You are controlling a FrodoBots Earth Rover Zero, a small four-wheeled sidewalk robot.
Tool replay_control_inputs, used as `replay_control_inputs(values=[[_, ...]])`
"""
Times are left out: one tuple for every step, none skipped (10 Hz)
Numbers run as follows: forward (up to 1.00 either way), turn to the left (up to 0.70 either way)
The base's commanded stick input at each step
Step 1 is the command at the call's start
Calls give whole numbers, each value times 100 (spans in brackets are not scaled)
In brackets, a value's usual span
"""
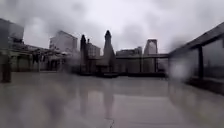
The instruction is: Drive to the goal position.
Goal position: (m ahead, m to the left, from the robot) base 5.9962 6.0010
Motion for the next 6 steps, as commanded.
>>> replay_control_inputs(values=[[70, 0], [70, 0], [70, 0], [70, 0], [70, 0], [70, 0]])
